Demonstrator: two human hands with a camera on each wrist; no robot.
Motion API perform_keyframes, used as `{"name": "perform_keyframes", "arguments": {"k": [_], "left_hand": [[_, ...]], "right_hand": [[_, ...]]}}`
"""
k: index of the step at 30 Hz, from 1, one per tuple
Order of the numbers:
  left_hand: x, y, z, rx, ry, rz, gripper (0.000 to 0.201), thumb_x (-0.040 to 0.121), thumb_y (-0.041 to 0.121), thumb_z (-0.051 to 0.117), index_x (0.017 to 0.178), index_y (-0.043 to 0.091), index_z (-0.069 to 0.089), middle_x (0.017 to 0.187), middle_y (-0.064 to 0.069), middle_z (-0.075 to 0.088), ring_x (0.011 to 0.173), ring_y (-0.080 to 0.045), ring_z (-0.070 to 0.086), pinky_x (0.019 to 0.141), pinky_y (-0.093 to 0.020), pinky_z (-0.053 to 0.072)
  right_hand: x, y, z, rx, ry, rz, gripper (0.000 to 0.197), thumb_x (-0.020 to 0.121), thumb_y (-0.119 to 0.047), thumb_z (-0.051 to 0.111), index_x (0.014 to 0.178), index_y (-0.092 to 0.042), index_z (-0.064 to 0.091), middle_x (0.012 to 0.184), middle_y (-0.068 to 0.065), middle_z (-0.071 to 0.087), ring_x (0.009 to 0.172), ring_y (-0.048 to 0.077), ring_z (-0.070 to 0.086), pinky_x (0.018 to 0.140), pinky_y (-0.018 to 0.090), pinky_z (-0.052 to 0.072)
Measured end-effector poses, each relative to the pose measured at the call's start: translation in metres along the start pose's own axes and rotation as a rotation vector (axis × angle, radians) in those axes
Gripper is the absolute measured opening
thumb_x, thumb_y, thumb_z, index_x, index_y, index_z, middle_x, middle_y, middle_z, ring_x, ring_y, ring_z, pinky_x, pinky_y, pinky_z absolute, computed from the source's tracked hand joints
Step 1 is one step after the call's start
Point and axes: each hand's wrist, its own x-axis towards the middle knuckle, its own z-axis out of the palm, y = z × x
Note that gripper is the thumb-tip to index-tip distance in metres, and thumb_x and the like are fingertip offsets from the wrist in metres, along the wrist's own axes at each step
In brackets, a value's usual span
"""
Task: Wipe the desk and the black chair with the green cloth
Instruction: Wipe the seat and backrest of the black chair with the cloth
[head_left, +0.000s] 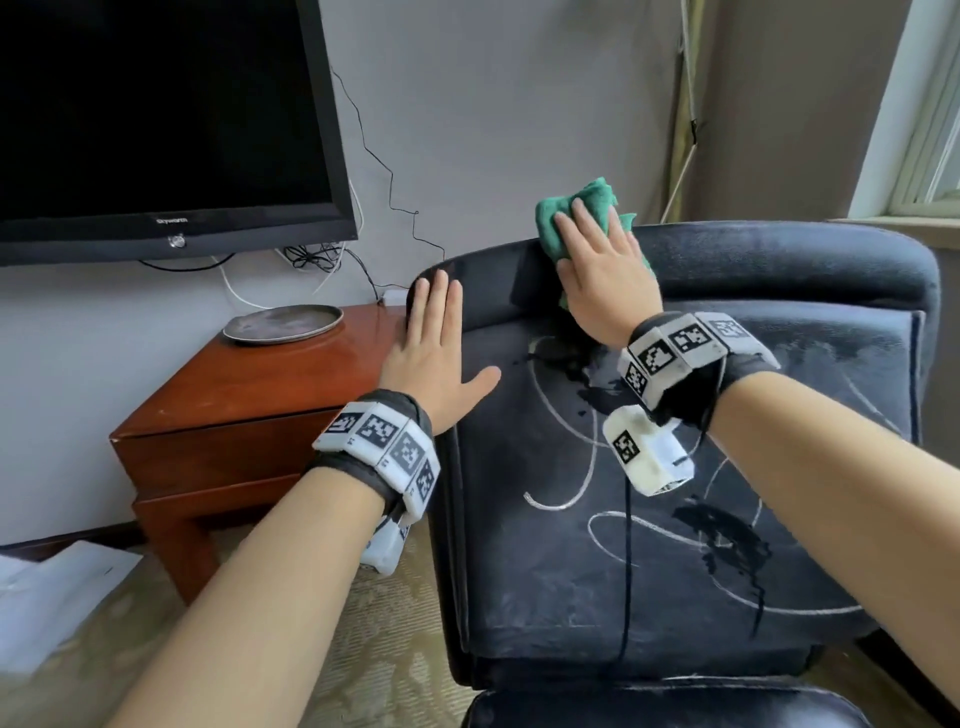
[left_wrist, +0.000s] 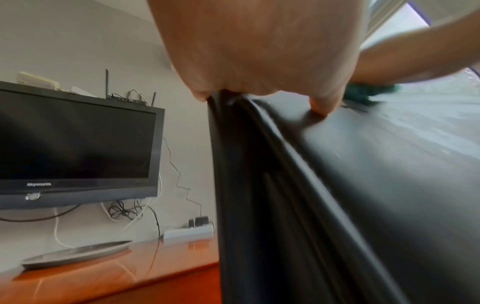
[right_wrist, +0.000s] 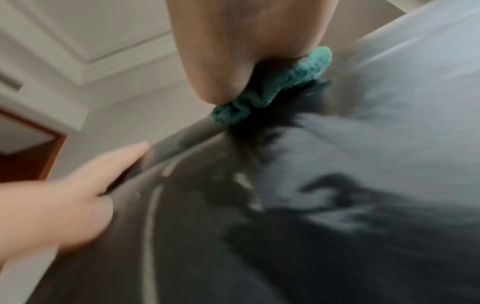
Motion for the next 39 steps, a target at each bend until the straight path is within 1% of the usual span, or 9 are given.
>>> {"name": "perform_keyframes", "arguments": {"k": [3, 11, 13, 18, 23, 27, 33, 37, 39], "left_hand": [[-0.026, 0.001, 0.019, 0.013, -0.053, -0.002, 0.091, 0.094, 0.056, 0.035, 0.146, 0.005, -0.02, 0.154, -0.009, -0.027, 0.142, -0.022, -0.026, 0.119, -0.039, 0.004], [-0.039, 0.002, 0.028, -0.069, -0.012, 0.013, 0.093, 0.09, 0.05, 0.047, 0.149, 0.003, -0.006, 0.158, -0.011, -0.006, 0.145, -0.022, -0.013, 0.119, -0.04, 0.007], [-0.039, 0.003, 0.028, -0.063, -0.007, 0.002, 0.094, 0.089, 0.051, 0.049, 0.15, 0.003, -0.005, 0.158, -0.011, -0.004, 0.146, -0.022, -0.011, 0.119, -0.039, 0.007], [-0.04, 0.006, 0.025, -0.048, 0.003, 0.008, 0.097, 0.087, 0.052, 0.051, 0.15, 0.004, -0.005, 0.158, -0.011, -0.003, 0.146, -0.022, -0.01, 0.119, -0.036, 0.006], [-0.039, 0.005, 0.023, -0.025, -0.023, 0.01, 0.1, 0.086, 0.053, 0.051, 0.149, 0.004, -0.009, 0.158, -0.009, -0.008, 0.145, -0.021, -0.013, 0.117, -0.034, 0.003], [-0.04, 0.002, 0.023, -0.003, -0.017, 0.021, 0.101, 0.085, 0.054, 0.051, 0.149, 0.004, -0.009, 0.158, -0.01, -0.008, 0.145, -0.021, -0.014, 0.118, -0.035, 0.007], [-0.041, -0.001, 0.027, -0.014, -0.002, 0.038, 0.096, 0.088, 0.052, 0.049, 0.149, 0.001, -0.004, 0.157, -0.013, -0.004, 0.146, -0.024, -0.011, 0.117, -0.034, 0.005], [-0.048, 0.0, 0.035, -0.01, 0.099, 0.01, 0.086, 0.084, 0.054, 0.045, 0.147, 0.0, 0.024, 0.153, -0.018, 0.025, 0.143, -0.03, 0.018, 0.11, -0.042, 0.03], [-0.054, 0.003, 0.039, -0.014, 0.091, 0.0, 0.084, 0.086, 0.051, 0.047, 0.148, 0.001, 0.02, 0.155, -0.016, 0.02, 0.143, -0.029, 0.018, 0.109, -0.041, 0.031]], "right_hand": [[0.013, -0.018, 0.004, 0.036, -0.041, -0.012, 0.048, 0.101, -0.018, 0.032, 0.148, -0.014, 0.025, 0.158, 0.002, 0.017, 0.146, 0.032, 0.005, 0.116, 0.042, 0.006], [-0.031, -0.017, 0.02, 0.066, -0.071, -0.438, 0.052, 0.091, -0.003, 0.051, 0.141, -0.006, 0.041, 0.148, 0.013, 0.037, 0.139, 0.04, 0.026, 0.114, 0.038, 0.012], [-0.047, -0.016, 0.026, 0.069, -0.119, -0.504, 0.05, 0.088, -0.002, 0.054, 0.138, -0.005, 0.045, 0.144, 0.014, 0.043, 0.137, 0.042, 0.03, 0.113, 0.044, 0.018], [-0.048, -0.016, 0.028, 0.023, -0.115, -0.484, 0.048, 0.092, -0.005, 0.049, 0.139, -0.006, 0.044, 0.145, 0.013, 0.042, 0.138, 0.041, 0.028, 0.111, 0.047, 0.022], [-0.01, -0.043, 0.02, 0.029, -0.025, -0.249, 0.051, 0.099, -0.012, 0.039, 0.148, -0.016, 0.027, 0.156, 0.003, 0.022, 0.146, 0.031, 0.01, 0.116, 0.037, 0.012], [0.018, -0.061, 0.02, 0.01, -0.041, -0.19, 0.045, 0.1, -0.02, 0.034, 0.146, -0.021, 0.033, 0.154, -0.002, 0.028, 0.144, 0.026, 0.015, 0.114, 0.037, 0.01], [0.001, -0.048, 0.019, 0.111, -0.044, -0.342, 0.046, 0.097, -0.011, 0.043, 0.143, -0.018, 0.04, 0.15, 0.002, 0.036, 0.142, 0.027, 0.025, 0.115, 0.034, 0.013], [-0.021, -0.033, 0.023, 0.126, -0.067, -0.464, 0.044, 0.095, -0.007, 0.048, 0.138, -0.015, 0.048, 0.146, 0.005, 0.043, 0.141, 0.032, 0.026, 0.114, 0.032, 0.014], [-0.036, -0.029, 0.028, 0.095, -0.095, -0.534, 0.043, 0.091, -0.003, 0.053, 0.134, -0.009, 0.052, 0.14, 0.011, 0.049, 0.137, 0.038, 0.033, 0.112, 0.036, 0.017]]}}
